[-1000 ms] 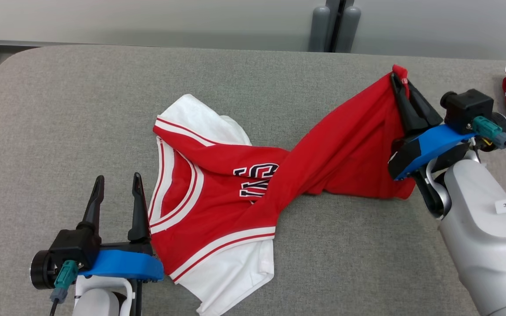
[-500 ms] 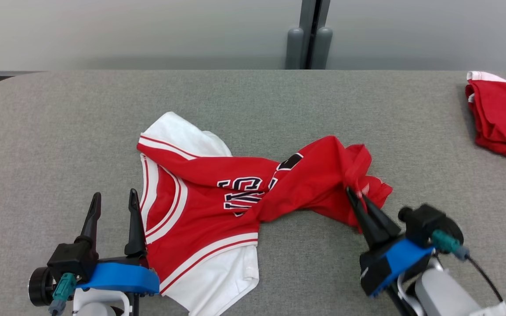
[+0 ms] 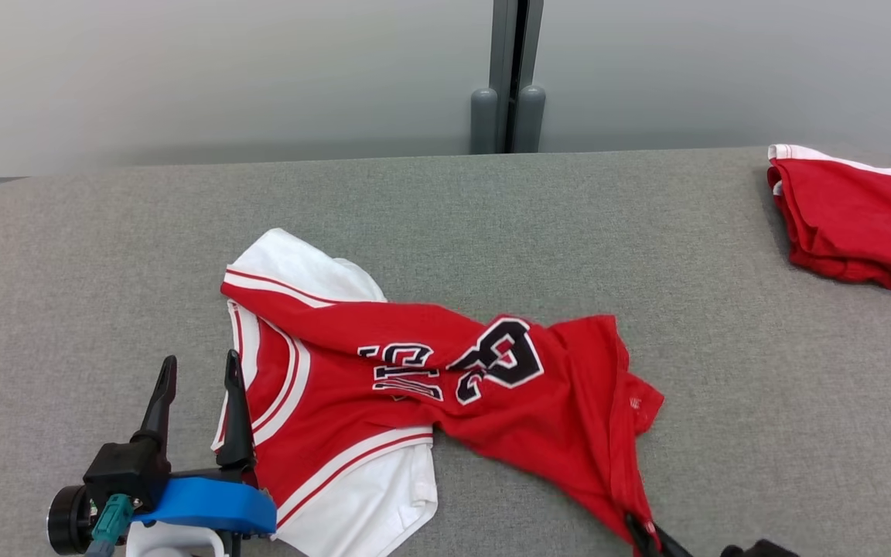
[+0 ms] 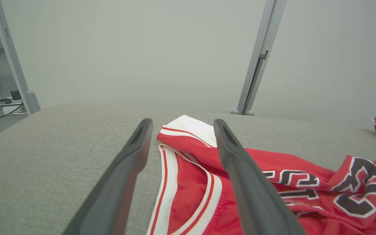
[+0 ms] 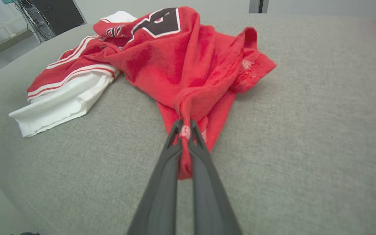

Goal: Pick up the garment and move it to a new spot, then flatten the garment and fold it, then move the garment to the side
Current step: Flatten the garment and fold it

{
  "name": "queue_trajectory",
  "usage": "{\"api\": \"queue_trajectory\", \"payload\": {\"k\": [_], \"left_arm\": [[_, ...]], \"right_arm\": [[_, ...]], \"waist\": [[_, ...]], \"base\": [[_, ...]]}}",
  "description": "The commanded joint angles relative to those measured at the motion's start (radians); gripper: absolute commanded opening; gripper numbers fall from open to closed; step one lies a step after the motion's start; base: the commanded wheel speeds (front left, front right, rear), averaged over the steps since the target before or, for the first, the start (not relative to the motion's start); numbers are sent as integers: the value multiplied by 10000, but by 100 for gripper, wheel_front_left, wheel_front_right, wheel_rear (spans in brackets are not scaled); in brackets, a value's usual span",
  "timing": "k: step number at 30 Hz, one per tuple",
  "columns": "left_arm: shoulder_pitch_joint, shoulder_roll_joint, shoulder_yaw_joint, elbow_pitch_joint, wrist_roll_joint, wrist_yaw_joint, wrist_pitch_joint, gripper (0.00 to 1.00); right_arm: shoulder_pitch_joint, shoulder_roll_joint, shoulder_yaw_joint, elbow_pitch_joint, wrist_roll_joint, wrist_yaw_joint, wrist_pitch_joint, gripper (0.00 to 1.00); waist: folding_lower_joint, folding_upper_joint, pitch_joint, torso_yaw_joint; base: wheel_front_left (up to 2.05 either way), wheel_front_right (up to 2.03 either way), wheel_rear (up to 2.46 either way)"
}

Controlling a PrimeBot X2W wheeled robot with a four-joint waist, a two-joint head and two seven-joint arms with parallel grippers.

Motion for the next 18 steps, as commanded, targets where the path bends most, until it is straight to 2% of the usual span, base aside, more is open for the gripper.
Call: {"api": "queue_trajectory", "payload": {"k": [1,2,3,4,5,18], "left_arm": [[90,-5,50,-6,67,-56,-42,100],[105,-7,72,-10,82,-50,-42,100],[115,-7,100,-11,90,-59,-43,100],[121,-7,121,-13,79,-69,-42,100],[138,-5,133,-19,74,-74,-42,100],[-14,-5,96,-80,36,-48,-43,100]], "right_arm": [[316,-131,46,42,19,5,-42,0],[434,-157,86,63,53,5,-37,0],[521,-171,153,65,109,5,-36,40],[583,-204,198,44,120,5,-36,92],[606,-236,208,18,144,5,-37,100],[-684,-621,-955,-1141,-13,5,-45,100]], "waist": [[1,0,-30,0],[1,0,-44,-9],[1,0,-54,-19],[1,0,-60,-28],[1,0,-61,-38],[1,0,28,34]], "base": [[0,0,0],[0,0,0],[0,0,0],[0,0,0],[0,0,0],[0,0,0]]}}
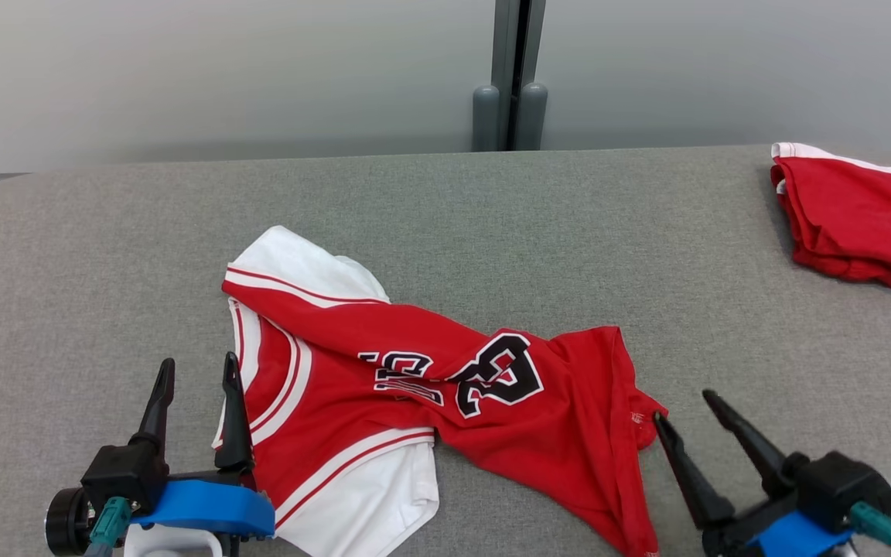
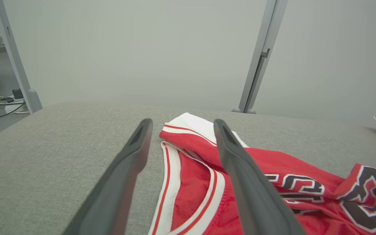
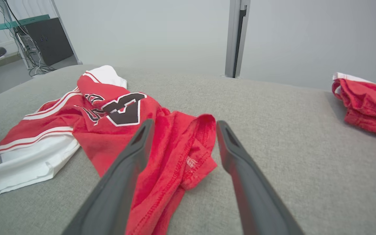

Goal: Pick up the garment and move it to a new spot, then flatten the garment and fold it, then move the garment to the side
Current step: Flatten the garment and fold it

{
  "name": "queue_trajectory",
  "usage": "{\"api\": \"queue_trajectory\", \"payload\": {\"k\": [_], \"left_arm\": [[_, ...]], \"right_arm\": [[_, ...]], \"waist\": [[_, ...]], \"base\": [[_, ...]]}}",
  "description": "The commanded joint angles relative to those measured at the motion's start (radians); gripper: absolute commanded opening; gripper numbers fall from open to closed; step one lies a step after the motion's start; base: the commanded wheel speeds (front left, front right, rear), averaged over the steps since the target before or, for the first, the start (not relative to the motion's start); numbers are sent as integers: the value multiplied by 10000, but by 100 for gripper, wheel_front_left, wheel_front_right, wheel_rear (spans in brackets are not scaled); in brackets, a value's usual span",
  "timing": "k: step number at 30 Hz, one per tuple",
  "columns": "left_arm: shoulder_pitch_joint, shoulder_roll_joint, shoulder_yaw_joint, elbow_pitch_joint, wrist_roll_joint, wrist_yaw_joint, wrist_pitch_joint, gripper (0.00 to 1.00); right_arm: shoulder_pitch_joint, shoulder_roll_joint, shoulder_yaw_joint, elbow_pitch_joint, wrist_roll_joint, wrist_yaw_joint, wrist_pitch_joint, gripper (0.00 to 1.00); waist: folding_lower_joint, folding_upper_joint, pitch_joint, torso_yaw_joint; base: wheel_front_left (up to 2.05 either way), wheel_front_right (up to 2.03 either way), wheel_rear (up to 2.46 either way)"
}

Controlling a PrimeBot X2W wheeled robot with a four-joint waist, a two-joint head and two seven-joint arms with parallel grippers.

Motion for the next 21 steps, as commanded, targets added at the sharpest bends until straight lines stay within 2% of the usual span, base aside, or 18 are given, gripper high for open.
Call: {"api": "queue_trajectory", "payload": {"k": [1,10,21], "left_arm": [[-143,-9,35,-29,-4,-8,-44,100],[-251,-7,43,-62,45,-21,-45,100],[-517,-7,-190,-68,-135,55,-44,100]], "right_arm": [[-281,-46,-73,11,-34,5,-42,100],[-2792,136,-366,1135,-286,5,806,100],[-4759,538,102,4361,-358,5,1994,100]], "waist": [[0,0,27,32],[0,0,233,268],[0,0,615,759]], "base": [[0,0,0],[0,0,0],[0,0,0]]}}
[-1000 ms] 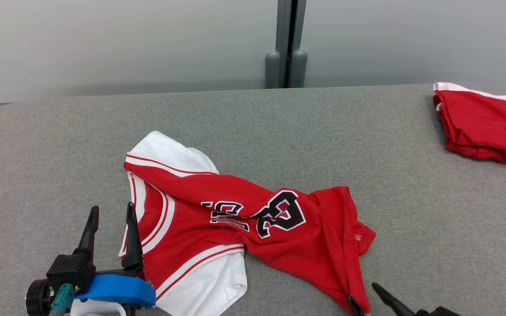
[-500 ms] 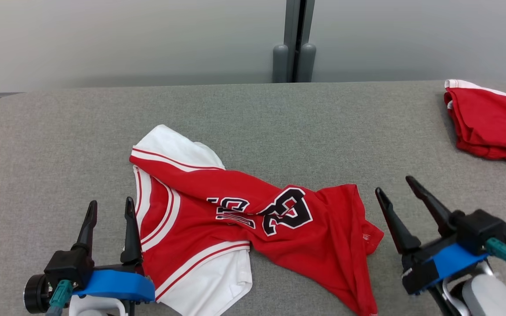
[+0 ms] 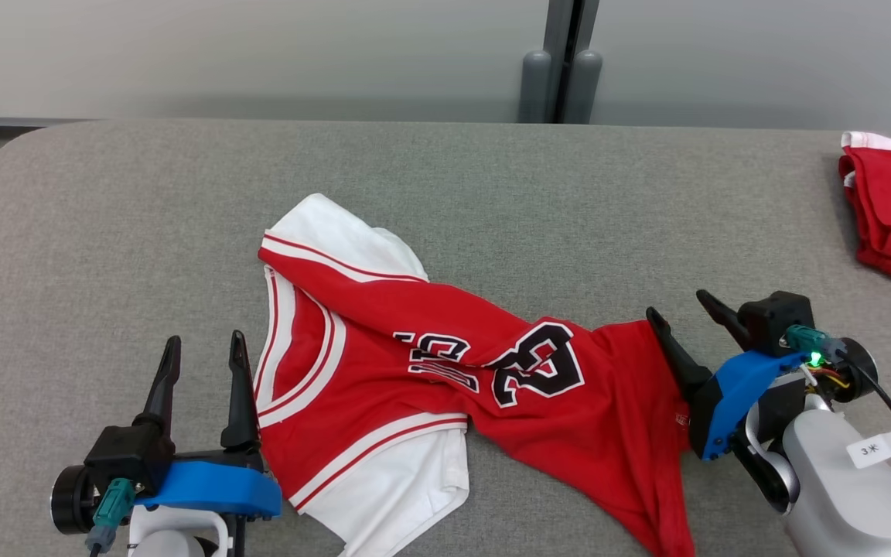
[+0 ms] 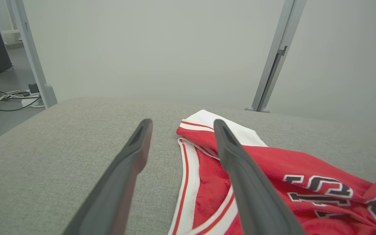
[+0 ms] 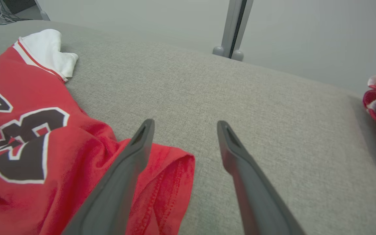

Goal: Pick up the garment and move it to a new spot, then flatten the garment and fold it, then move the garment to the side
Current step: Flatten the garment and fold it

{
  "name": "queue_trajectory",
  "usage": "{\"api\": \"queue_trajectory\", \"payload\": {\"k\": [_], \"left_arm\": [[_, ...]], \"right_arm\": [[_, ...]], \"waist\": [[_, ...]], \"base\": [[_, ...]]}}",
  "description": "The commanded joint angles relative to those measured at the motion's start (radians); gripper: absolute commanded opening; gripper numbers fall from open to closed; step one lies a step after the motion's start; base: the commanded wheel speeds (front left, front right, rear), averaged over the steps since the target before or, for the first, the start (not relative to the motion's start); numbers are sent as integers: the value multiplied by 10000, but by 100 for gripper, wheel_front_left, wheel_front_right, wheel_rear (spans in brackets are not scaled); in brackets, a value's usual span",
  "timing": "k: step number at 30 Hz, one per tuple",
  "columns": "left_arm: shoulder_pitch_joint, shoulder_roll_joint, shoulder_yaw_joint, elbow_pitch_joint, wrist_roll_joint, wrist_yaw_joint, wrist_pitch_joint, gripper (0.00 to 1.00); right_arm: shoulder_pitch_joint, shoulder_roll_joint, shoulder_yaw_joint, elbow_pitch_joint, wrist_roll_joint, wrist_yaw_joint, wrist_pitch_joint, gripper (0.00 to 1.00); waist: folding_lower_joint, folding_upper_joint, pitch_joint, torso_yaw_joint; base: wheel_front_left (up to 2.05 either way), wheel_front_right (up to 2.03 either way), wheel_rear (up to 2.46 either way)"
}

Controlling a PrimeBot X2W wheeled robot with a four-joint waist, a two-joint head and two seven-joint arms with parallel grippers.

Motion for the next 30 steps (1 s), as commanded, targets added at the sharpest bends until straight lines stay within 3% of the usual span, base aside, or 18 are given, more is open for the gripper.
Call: {"api": "queue_trajectory", "payload": {"k": [1,8,15,16,17,19,24,30], "left_arm": [[-173,-5,-34,-10,-70,5,-44,100],[-232,-7,-143,-20,-162,96,-44,100],[-203,-7,-192,7,-178,166,-45,100],[-210,-5,-208,14,-183,171,-44,100],[-227,-5,-233,26,-193,177,-45,100],[-274,-7,-280,34,-221,183,-44,100],[-360,-7,-353,33,-213,164,-44,100],[-369,-5,-340,39,-170,106,-45,100]], "right_arm": [[-196,12,88,284,5,5,99,100],[-583,273,732,1948,365,5,226,100],[-503,425,1727,2787,976,7,501,100],[-476,446,1905,2867,1101,8,631,91],[-466,473,2036,2900,1264,16,713,65],[-534,443,2307,2824,1617,16,756,0],[-1393,-107,2224,2604,2189,-5,250,0],[-2832,-774,1183,3111,2341,2,-826,0]], "waist": [[-1,-1,87,90],[-1,-1,223,212],[-1,-1,173,117],[-1,-1,162,103],[-1,-1,155,95],[-1,-1,159,89],[-1,-1,250,131],[-1,-1,308,374]], "base": [[0,0,0],[0,0,0],[0,0,0],[0,0,0],[0,0,0],[0,0,0],[0,0,0],[0,0,0]]}}
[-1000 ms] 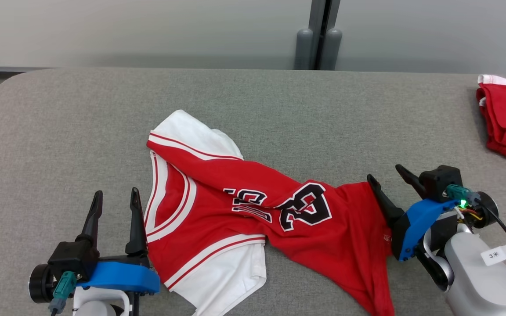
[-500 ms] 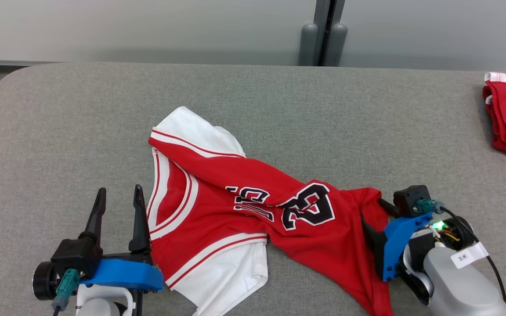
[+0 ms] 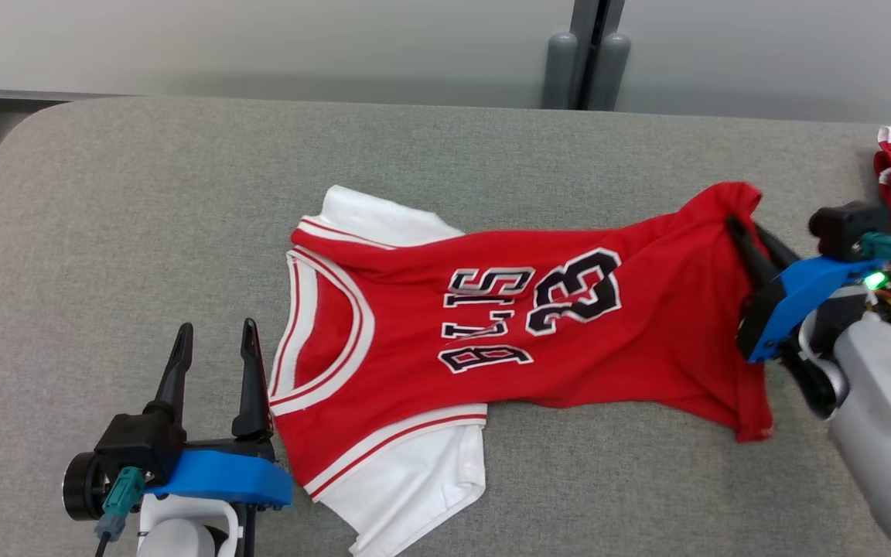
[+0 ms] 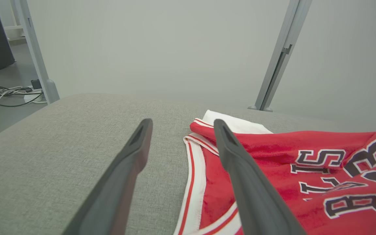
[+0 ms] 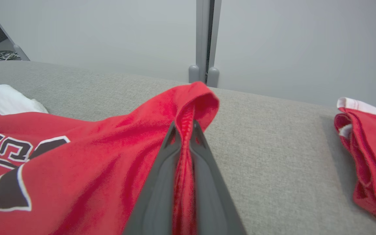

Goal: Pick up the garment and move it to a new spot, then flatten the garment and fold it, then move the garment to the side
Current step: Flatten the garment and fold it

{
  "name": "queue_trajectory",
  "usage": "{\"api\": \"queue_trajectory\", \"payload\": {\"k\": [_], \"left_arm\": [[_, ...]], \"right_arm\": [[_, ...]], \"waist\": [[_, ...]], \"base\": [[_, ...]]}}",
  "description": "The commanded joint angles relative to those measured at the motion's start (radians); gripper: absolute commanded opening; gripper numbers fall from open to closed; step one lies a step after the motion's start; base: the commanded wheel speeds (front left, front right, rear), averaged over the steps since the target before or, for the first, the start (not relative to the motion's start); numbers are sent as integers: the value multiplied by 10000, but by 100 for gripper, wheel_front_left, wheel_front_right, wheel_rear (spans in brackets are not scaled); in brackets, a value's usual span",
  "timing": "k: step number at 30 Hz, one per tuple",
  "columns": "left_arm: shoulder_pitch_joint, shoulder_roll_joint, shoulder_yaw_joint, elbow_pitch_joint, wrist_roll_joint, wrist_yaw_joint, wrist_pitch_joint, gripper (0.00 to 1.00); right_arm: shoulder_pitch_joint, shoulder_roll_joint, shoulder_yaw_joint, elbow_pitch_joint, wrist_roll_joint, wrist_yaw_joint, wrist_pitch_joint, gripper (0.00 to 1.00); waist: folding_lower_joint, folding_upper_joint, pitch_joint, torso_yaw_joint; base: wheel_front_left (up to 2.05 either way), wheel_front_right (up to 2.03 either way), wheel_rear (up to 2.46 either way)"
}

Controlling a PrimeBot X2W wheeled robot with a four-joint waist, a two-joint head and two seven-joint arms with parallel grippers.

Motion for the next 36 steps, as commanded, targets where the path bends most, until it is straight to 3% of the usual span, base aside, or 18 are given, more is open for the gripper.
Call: {"api": "queue_trajectory", "payload": {"k": [1,4,5,6,7,15,23,31,36], "left_arm": [[-119,-5,-17,11,39,-5,-44,100],[-102,-7,-70,25,-6,17,-44,100],[-82,-5,-91,18,-25,33,-44,100],[-64,-7,-117,14,-38,47,-44,100],[-46,-5,-137,17,-50,65,-45,100],[45,-7,-110,14,97,31,-44,100],[291,-8,136,-52,279,-30,-44,100],[716,-5,399,-146,407,-99,-45,100],[855,-4,496,-153,454,-181,-44,100]], "right_arm": [[-322,-208,-217,236,-97,-2,-215,0],[-682,-272,-577,823,-208,-2,-562,0],[-772,-267,-649,1007,-265,-2,-684,10],[-830,-208,-680,1151,-314,-2,-778,86],[-842,-124,-669,1295,-361,-2,-847,100],[-635,134,-724,1144,-686,-2,-1289,100],[1177,164,-1978,-1666,-1277,-2,-1287,100],[4166,831,-3279,-4753,-2055,-2,-1291,100],[5649,1288,-3838,-6080,-2473,0,-1290,100]], "waist": [[-1,-1,10,75],[-1,-1,-4,186],[-1,-1,-6,208],[-1,-1,-17,228],[-1,-1,-24,237],[-1,-1,-156,-42],[-1,-1,-469,-489],[-1,-1,-749,-887],[-1,-1,-853,-960]], "base": [[0,0,0],[0,0,0],[0,0,0],[0,0,0],[0,0,0],[0,0,0],[0,0,0],[0,0,0],[0,0,0]]}}
